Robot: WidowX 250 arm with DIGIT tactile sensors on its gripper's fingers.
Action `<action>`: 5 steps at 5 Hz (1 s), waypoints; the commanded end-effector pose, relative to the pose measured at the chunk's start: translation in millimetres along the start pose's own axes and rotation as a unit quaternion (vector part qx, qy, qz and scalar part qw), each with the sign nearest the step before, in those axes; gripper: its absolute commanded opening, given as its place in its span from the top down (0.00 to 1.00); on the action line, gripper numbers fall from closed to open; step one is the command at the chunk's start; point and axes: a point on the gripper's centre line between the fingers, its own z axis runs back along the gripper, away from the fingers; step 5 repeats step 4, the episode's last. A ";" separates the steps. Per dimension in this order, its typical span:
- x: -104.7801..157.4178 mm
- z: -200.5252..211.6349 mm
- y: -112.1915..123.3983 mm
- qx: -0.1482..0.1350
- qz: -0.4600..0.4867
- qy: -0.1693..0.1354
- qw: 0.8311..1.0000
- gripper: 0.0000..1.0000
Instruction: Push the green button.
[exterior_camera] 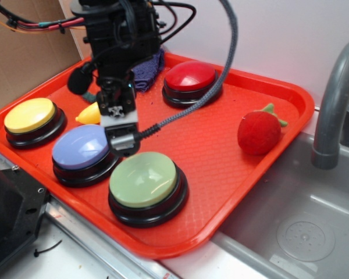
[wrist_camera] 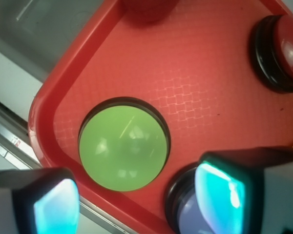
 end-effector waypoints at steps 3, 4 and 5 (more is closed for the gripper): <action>1.7 30.7 -13.5 0.005 -0.005 -0.036 0.999 0.00; 0.2 33.5 -12.2 0.010 -0.006 -0.019 1.000 0.00; 0.2 33.5 -12.2 0.010 -0.006 -0.019 1.000 0.00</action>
